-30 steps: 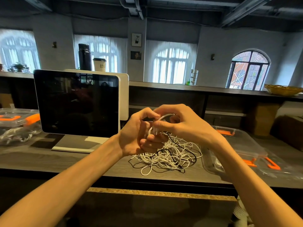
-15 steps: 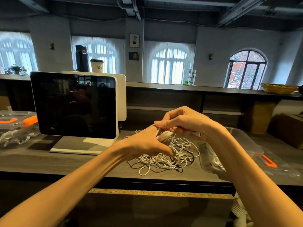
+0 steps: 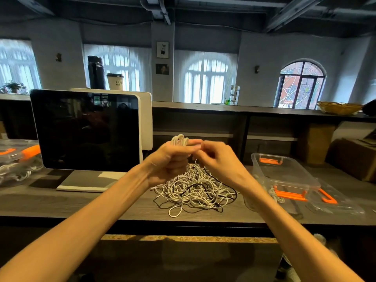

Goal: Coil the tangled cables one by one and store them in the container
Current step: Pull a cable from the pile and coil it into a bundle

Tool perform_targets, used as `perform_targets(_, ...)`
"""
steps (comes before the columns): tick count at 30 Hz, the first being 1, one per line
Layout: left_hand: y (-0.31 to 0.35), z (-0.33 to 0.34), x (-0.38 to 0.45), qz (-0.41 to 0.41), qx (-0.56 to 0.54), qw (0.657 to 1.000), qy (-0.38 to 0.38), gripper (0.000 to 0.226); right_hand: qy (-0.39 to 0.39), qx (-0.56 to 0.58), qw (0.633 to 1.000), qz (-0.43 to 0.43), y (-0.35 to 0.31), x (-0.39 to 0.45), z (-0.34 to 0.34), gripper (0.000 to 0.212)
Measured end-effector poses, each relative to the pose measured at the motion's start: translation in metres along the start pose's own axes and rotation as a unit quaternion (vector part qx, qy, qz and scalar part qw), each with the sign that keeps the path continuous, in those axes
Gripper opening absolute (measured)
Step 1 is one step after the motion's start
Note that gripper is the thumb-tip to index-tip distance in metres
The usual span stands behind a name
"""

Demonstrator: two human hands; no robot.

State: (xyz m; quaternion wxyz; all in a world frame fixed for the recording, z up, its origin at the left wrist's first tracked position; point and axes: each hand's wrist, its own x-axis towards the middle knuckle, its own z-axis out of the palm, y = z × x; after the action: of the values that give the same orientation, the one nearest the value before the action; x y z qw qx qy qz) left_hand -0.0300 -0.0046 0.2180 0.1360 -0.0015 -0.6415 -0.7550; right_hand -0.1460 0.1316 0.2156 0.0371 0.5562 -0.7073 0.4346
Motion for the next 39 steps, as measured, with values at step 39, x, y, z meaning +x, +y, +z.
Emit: perform_targets(39,-0.013,0.039,-0.01,-0.084,0.04,0.994,0.051,0.051,-0.043,0.052,0.997,-0.027,-0.024,0.02,-0.038,0.024)
